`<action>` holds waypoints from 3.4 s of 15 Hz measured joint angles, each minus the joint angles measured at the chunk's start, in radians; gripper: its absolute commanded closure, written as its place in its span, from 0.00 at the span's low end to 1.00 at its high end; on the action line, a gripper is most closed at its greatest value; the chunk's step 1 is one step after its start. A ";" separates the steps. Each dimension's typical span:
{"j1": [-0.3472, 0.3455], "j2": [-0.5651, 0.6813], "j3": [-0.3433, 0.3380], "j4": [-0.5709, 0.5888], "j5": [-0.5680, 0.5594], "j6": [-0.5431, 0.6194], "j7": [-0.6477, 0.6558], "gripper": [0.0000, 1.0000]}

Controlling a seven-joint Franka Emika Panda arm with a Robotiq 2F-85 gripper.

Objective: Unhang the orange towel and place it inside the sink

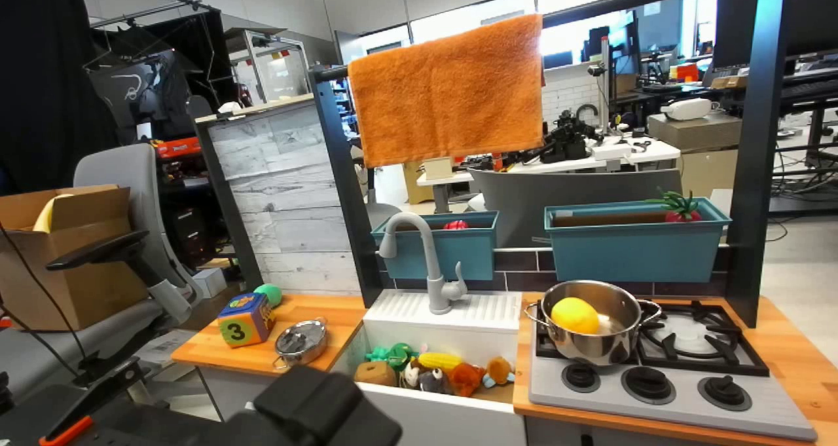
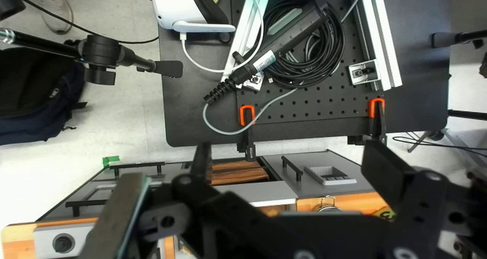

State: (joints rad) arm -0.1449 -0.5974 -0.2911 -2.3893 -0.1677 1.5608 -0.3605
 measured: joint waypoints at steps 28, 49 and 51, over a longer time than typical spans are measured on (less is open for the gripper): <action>-0.018 0.829 -0.053 0.706 1.024 0.781 0.259 0.00; -0.169 1.160 0.094 1.192 0.712 0.474 0.659 0.14; -0.169 1.180 0.097 1.204 0.712 0.498 0.659 0.01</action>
State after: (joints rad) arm -0.3137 0.5829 -0.1943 -1.1857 0.5441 2.0591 0.2985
